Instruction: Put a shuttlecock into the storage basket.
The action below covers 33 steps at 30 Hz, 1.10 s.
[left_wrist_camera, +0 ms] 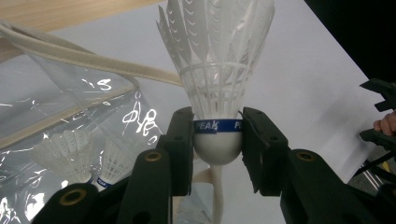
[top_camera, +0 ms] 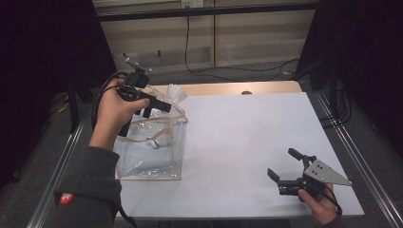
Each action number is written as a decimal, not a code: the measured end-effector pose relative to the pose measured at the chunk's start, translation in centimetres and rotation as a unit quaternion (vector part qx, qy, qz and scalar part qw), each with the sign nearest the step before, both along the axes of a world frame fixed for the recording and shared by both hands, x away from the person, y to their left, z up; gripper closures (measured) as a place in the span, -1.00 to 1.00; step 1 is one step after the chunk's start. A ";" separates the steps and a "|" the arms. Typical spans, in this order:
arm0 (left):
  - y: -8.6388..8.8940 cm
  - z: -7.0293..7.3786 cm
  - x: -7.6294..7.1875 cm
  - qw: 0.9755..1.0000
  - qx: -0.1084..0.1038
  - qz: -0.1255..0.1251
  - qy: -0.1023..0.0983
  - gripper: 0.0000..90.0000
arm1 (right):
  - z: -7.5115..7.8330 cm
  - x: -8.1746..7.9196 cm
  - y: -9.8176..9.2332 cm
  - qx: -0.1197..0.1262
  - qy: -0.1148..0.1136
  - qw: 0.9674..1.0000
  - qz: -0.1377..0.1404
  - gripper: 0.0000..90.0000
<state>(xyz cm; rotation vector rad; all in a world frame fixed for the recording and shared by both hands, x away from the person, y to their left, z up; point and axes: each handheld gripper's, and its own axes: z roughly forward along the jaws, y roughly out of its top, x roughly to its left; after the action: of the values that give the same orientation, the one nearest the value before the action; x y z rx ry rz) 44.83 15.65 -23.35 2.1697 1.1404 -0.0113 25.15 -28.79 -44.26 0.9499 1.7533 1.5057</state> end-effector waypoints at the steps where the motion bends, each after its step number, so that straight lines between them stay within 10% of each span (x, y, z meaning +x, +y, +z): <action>1: 0.0 0.0 0.0 1.000 0.000 0.005 -0.002 0.45 | 0.0 0.0 0.0 -0.001 -0.001 1.000 0.000 -0.98; 33: 2.4 -0.4 1.1 0.999 0.005 0.040 -0.007 0.45 | 0.0 0.0 -0.1 -0.001 -0.001 1.000 0.000 -0.98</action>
<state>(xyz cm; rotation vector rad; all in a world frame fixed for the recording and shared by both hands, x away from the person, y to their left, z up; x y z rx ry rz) 45.89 18.05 -23.78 2.1288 1.2209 0.0452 25.19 -28.85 -44.27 0.9472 1.7545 1.5039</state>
